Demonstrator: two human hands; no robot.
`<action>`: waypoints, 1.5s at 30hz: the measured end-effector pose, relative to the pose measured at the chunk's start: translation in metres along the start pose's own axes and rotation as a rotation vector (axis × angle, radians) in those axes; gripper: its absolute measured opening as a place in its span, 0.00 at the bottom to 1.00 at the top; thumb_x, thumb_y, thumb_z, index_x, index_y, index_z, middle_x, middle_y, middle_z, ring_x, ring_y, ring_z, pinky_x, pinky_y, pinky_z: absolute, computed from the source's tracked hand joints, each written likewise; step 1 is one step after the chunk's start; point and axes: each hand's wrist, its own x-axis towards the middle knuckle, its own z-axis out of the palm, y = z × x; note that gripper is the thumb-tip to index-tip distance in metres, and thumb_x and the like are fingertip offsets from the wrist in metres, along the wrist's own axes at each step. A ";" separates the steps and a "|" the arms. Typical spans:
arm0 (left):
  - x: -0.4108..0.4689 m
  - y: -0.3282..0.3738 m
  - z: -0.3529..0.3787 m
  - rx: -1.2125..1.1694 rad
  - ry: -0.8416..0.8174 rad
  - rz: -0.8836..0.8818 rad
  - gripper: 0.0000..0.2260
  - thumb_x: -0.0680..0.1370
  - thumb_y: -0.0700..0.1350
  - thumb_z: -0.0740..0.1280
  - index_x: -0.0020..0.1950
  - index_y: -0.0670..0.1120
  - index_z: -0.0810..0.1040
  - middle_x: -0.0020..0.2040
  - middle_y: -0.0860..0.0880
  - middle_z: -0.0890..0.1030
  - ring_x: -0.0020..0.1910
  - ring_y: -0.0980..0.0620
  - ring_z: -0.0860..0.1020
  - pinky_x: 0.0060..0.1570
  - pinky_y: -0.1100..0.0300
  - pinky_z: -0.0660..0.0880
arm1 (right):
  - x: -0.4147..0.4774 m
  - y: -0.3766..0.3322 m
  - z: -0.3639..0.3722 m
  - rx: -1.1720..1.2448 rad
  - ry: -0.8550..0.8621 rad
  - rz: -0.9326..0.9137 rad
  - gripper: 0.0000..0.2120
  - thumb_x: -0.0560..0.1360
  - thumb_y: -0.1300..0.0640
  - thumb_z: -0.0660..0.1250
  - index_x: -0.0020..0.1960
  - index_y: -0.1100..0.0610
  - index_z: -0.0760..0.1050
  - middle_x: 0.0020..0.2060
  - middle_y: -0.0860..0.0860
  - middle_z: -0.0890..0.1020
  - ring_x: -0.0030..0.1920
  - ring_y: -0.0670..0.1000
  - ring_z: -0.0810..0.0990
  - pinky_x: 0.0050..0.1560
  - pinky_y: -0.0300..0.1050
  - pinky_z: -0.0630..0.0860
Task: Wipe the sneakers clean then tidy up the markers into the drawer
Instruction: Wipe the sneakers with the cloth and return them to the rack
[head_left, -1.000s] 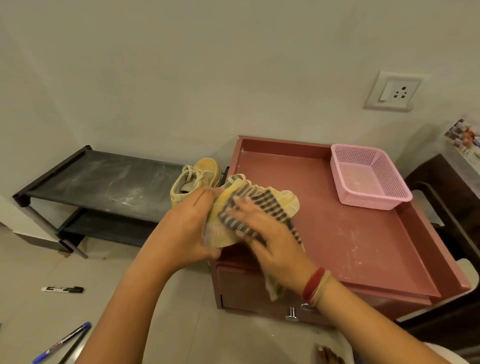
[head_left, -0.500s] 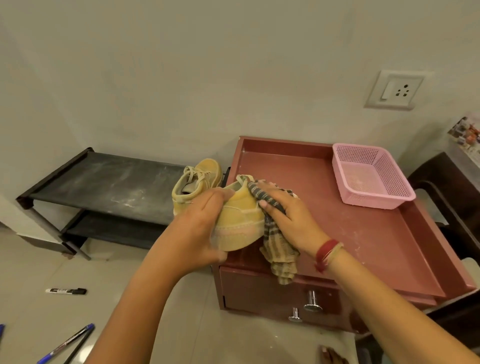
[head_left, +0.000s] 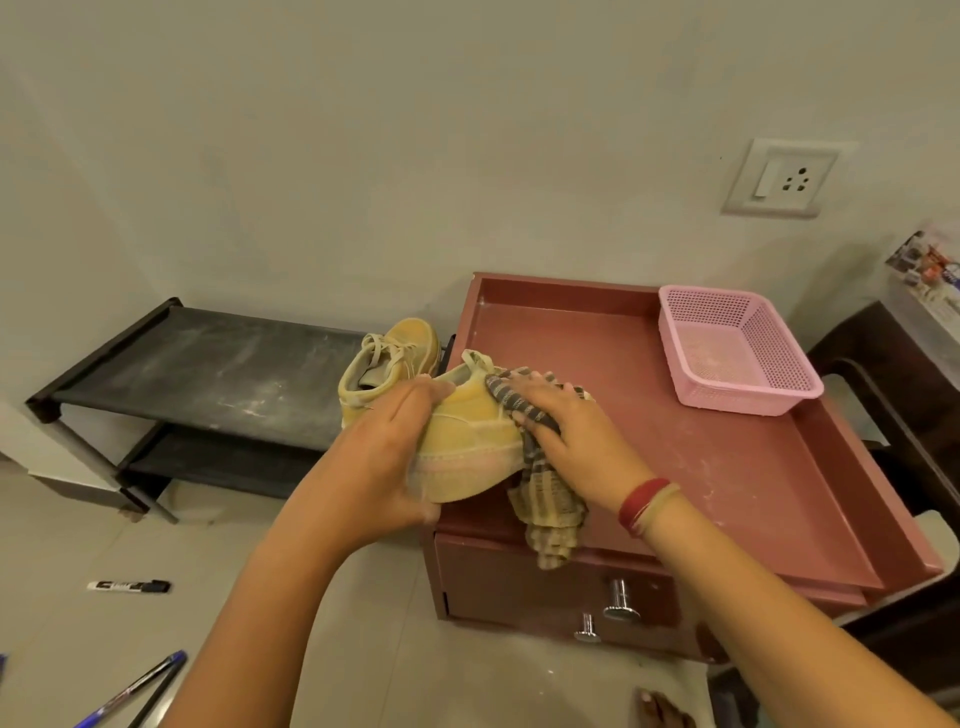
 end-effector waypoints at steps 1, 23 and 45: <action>0.000 0.000 0.001 0.009 -0.002 -0.003 0.41 0.60 0.48 0.79 0.68 0.50 0.63 0.61 0.58 0.66 0.58 0.63 0.65 0.48 0.76 0.64 | -0.001 -0.001 -0.001 -0.024 0.022 0.024 0.20 0.80 0.57 0.58 0.71 0.49 0.65 0.71 0.45 0.66 0.73 0.43 0.57 0.75 0.51 0.53; 0.019 0.027 0.035 0.136 0.132 -0.299 0.44 0.61 0.49 0.75 0.73 0.46 0.59 0.69 0.42 0.60 0.73 0.35 0.54 0.65 0.44 0.66 | -0.010 0.031 -0.001 0.041 0.318 0.129 0.18 0.78 0.62 0.61 0.67 0.53 0.72 0.64 0.48 0.75 0.66 0.47 0.71 0.67 0.33 0.61; 0.011 0.013 0.029 0.146 0.092 -0.055 0.48 0.58 0.46 0.82 0.72 0.50 0.59 0.67 0.48 0.61 0.75 0.40 0.54 0.64 0.45 0.63 | -0.032 0.012 0.013 0.081 0.116 -0.068 0.26 0.76 0.69 0.58 0.72 0.53 0.64 0.71 0.44 0.62 0.74 0.46 0.56 0.75 0.44 0.54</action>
